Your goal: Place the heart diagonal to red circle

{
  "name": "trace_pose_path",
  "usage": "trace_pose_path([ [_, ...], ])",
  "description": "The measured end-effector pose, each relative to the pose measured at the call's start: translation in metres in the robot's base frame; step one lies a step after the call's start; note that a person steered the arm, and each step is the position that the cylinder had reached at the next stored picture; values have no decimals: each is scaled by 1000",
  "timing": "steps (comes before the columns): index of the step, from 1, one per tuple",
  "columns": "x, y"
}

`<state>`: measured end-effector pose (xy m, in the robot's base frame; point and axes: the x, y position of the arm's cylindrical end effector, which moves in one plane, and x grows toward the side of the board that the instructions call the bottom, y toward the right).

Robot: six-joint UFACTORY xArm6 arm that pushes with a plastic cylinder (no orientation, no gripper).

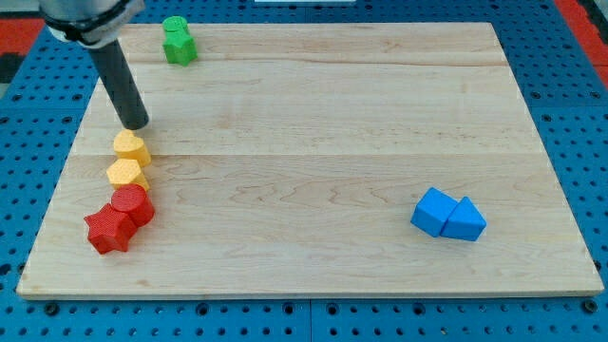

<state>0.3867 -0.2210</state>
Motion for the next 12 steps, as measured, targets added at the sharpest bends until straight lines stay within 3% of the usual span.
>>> trace_pose_path([
  [1, 16, -9],
  [3, 27, -81],
  [6, 31, 57],
  [7, 29, 70],
  [8, 32, -38],
  [9, 52, -65],
  [12, 51, 50],
])
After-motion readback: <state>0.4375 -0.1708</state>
